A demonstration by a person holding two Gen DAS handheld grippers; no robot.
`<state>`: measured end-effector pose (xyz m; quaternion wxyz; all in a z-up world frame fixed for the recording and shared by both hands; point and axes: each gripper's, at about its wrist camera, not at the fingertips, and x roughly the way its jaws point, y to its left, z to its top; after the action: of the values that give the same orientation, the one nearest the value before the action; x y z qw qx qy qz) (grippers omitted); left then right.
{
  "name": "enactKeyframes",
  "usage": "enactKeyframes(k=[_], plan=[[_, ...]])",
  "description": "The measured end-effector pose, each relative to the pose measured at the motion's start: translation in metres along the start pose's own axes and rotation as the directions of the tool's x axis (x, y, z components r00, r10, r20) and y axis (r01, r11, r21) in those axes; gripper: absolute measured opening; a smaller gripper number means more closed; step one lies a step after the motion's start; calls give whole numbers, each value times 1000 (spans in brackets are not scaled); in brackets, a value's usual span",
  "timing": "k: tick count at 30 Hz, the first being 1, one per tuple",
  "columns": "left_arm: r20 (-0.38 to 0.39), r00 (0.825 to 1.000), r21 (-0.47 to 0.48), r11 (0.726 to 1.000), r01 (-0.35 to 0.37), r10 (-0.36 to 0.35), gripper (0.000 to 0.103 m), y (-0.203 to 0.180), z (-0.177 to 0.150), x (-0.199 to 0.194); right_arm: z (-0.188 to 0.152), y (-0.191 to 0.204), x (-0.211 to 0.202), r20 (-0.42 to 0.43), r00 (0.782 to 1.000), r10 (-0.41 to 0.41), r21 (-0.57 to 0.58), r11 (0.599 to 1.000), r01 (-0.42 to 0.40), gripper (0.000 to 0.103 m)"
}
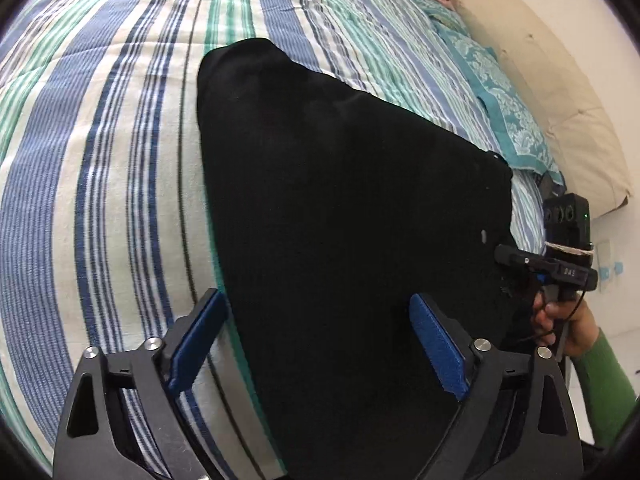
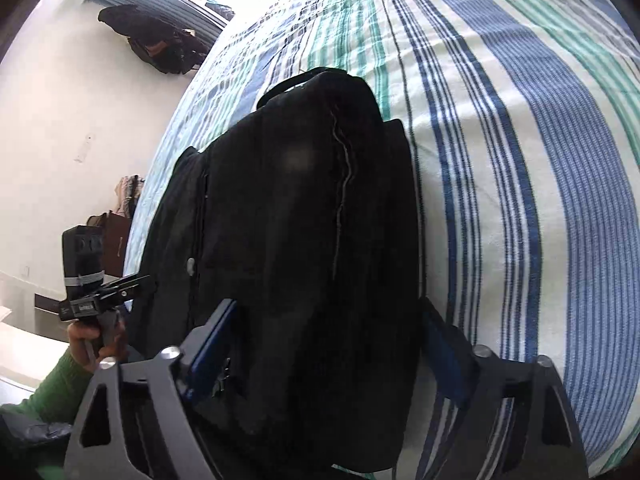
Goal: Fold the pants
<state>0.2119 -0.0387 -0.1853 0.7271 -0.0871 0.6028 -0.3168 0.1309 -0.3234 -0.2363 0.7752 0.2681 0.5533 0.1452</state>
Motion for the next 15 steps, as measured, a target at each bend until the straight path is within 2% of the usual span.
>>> enactKeyframes(k=[2,3,4,7,9,12,15], plan=[[27,998,10,998,-59,58,52,-7,0,-2,0,3,-2,-10,1000,17,-6,1000,-17,55],[45,997,9,998,-59,59,35,-9,0,-6,0,7,-3,-9,1000,20,-18,1000,-20,49],[60,997,3,999,-52,52,28,-11,0,-12,-1,12,-6,-2,1000,25,-23,999,-25,43],[105,994,-16,1000,-9,10,23,-14,6,-35,2,37,-16,38,998,57,-51,997,-55,35],[149,989,-11,1000,21,-19,23,-18,17,-55,12,56,-23,56,995,87,-88,993,-82,34],[217,976,12,1000,6,-8,23,-20,47,-85,35,93,-28,76,988,138,-164,979,-124,33],[283,959,21,999,-24,17,23,-9,88,-108,78,124,-24,105,982,159,-219,967,-133,33]])
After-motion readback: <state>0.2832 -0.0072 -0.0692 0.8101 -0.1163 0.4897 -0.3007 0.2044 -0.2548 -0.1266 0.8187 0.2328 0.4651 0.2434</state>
